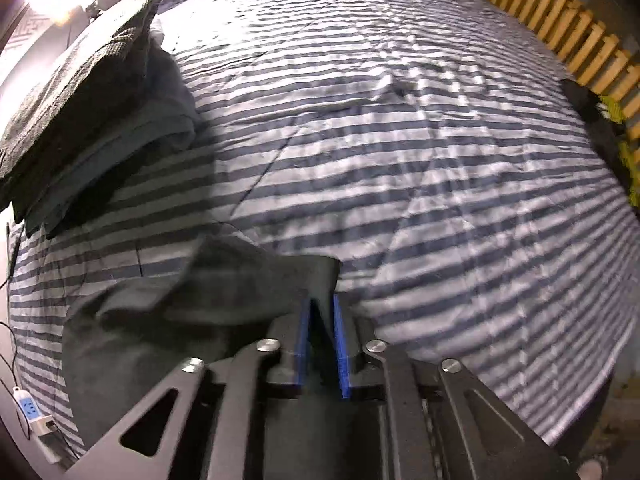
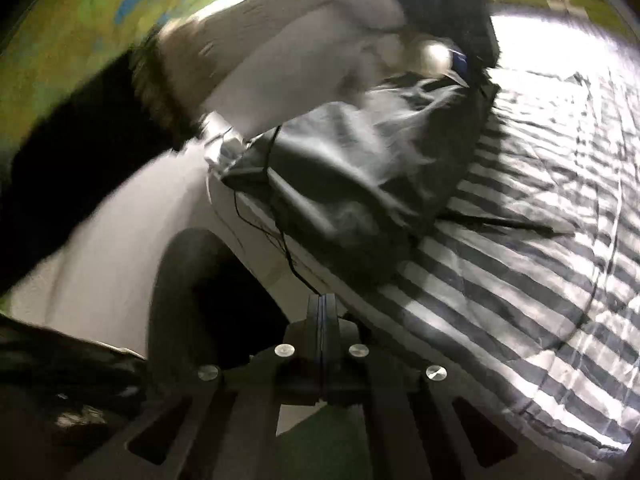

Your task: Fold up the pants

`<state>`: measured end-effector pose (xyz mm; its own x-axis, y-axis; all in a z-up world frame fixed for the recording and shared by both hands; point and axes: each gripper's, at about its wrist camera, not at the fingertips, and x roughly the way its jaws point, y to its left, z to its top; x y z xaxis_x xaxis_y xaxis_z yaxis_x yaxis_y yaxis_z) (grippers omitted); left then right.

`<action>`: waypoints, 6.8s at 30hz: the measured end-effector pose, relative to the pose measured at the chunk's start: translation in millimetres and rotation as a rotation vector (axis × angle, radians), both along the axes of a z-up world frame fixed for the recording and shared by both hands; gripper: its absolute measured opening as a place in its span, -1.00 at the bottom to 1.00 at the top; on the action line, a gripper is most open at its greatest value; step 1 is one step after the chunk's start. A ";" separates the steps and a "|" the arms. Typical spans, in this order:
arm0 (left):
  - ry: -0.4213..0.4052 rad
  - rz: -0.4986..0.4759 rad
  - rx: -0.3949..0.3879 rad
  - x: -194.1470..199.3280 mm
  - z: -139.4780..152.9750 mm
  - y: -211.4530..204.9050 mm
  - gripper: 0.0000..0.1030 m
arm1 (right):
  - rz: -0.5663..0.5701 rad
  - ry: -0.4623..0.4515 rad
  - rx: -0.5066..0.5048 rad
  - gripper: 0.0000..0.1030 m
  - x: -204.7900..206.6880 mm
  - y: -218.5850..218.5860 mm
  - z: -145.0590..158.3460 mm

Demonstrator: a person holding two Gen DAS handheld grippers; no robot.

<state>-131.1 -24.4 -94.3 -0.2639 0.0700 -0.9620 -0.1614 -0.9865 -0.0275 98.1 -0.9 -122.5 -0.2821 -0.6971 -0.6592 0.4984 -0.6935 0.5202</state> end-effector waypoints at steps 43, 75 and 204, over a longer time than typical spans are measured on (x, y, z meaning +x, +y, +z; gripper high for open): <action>0.202 0.343 0.146 228.2 -2.7 -142.9 -0.41 | -0.184 -0.081 -0.082 -0.75 -96.8 23.0 26.6; 0.166 0.425 0.203 159.5 -11.1 -236.8 -0.44 | -0.088 0.118 0.162 -0.23 -52.9 -22.7 45.4; 0.686 0.309 0.413 92.5 235.0 -253.0 -0.63 | -0.163 0.387 0.132 -0.86 -211.7 -27.4 254.1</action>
<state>-38.6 -277.4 140.7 -0.8430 0.2086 -0.4958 0.0004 -0.9215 -0.3884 -113.6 -28.2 131.6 -0.6249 -0.5404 -0.5634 0.5182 -0.8269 0.2184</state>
